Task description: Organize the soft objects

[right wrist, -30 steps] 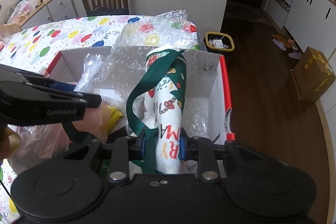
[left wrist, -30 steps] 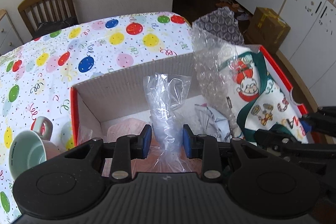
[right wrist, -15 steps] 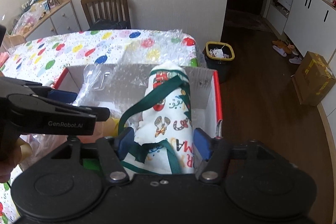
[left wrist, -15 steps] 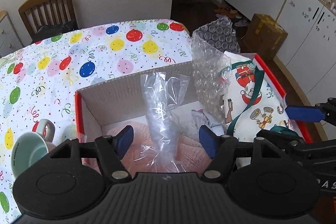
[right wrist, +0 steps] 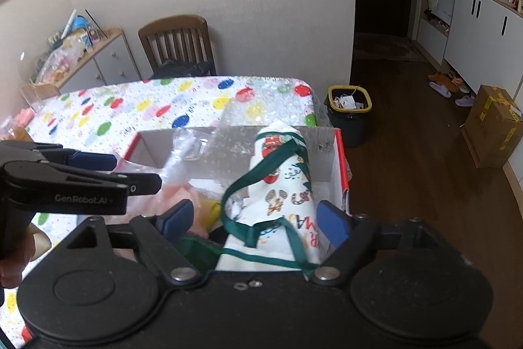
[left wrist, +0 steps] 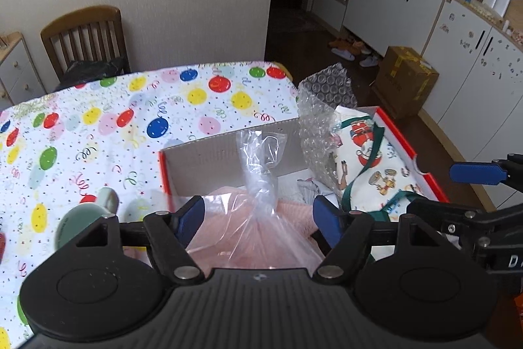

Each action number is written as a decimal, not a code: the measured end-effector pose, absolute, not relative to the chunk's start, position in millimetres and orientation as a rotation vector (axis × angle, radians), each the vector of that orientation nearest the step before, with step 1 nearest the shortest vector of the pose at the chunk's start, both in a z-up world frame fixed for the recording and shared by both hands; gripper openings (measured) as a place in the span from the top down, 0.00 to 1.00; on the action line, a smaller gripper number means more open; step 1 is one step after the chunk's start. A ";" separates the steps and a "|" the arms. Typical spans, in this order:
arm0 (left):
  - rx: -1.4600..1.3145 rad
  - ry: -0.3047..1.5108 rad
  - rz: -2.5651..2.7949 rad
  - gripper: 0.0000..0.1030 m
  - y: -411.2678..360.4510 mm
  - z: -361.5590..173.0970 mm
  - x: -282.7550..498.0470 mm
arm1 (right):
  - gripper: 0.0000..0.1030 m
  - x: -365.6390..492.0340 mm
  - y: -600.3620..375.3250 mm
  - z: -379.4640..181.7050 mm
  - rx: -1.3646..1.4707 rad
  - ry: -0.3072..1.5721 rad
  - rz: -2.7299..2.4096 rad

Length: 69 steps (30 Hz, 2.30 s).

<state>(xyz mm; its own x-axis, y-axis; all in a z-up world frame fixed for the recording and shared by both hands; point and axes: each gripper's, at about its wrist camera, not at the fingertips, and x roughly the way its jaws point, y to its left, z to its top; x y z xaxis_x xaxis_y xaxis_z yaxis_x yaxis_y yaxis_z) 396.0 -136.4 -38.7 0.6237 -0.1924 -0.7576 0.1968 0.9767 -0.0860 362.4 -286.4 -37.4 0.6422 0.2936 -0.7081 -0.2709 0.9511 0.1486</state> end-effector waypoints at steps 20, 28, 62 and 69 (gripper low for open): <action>0.020 0.726 -0.318 0.16 -82.5 9.0 304.4 | 0.01 284.2 -254.6 -2.7 0.111 0.634 0.333; 0.002 0.681 -0.348 0.01 -67.5 13.5 279.4 | 0.00 254.2 -255.5 0.4 0.147 0.574 0.309; -0.023 0.603 -0.301 0.01 -61.0 13.4 218.4 | 0.00 195.9 -230.5 -10.8 0.181 0.539 0.248; -0.022 0.593 -0.310 0.01 -62.1 14.1 215.8 | 0.00 195.6 -229.6 -8.5 0.179 0.532 0.237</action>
<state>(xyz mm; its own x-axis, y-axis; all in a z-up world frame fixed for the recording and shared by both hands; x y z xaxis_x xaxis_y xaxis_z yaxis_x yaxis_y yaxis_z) 215.8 -62.1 14.1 0.7844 -0.2933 -0.5466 0.2810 0.9536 -0.1084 195.6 -229.6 -8.5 0.8356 0.2691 -0.4788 -0.1768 0.9571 0.2294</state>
